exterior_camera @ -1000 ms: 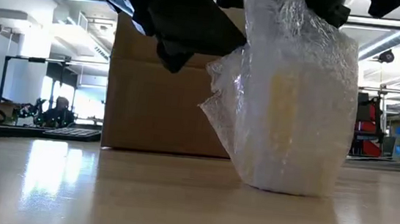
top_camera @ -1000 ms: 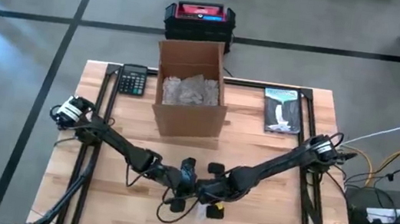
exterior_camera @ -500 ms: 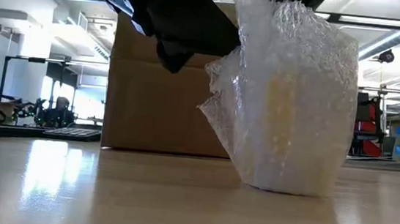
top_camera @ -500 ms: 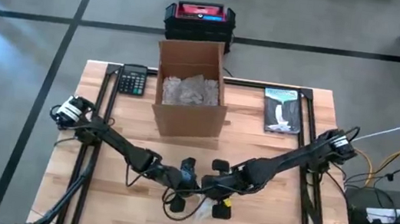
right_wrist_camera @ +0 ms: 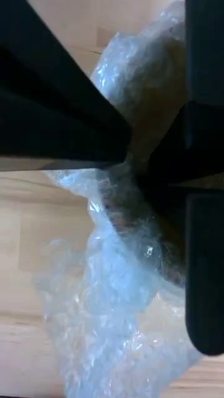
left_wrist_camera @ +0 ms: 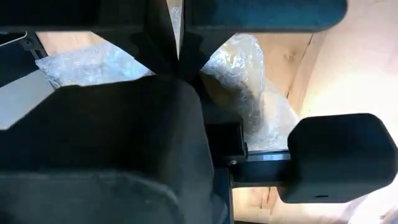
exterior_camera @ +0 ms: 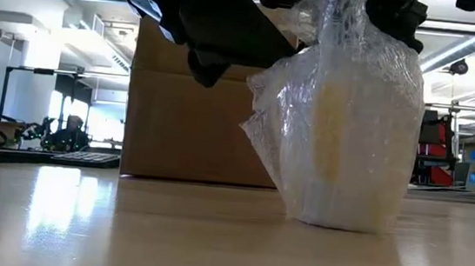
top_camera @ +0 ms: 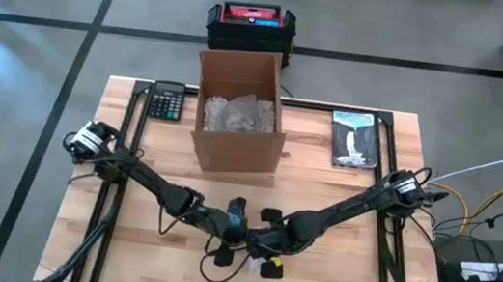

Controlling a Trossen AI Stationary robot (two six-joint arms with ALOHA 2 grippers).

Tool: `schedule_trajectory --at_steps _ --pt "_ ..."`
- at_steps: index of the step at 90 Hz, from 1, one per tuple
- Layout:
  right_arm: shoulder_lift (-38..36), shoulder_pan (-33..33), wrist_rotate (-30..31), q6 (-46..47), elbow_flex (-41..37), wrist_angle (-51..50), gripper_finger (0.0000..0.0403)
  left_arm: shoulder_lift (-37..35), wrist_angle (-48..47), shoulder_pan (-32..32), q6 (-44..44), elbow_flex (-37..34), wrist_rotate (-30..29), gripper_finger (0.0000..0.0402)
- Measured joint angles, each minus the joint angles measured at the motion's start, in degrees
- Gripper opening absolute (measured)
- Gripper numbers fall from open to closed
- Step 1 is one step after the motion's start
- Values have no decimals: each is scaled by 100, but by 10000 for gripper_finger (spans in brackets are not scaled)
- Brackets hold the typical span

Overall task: Wrap mug
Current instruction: Wrap the yellow mug with the transparent bubble wrap

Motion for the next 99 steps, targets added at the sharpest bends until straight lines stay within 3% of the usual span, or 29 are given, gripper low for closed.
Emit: schedule_trajectory --at_steps 32,40,57,82,99 --pt "-1080 0 -26 73 238 -592 2 2 15 -4 2 -2 28 0" --pt "-1143 2 242 103 239 -582 2 2 20 -4 2 -2 28 0" --pt "-756 -5 685 119 121 -597 2 2 26 -2 0 -2 24 0" --pt "74 -9 789 119 56 -467 2 2 42 -2 0 -2 -5 0" --pt "-86 -2 716 99 121 -605 2 4 48 -4 0 -2 8 0"
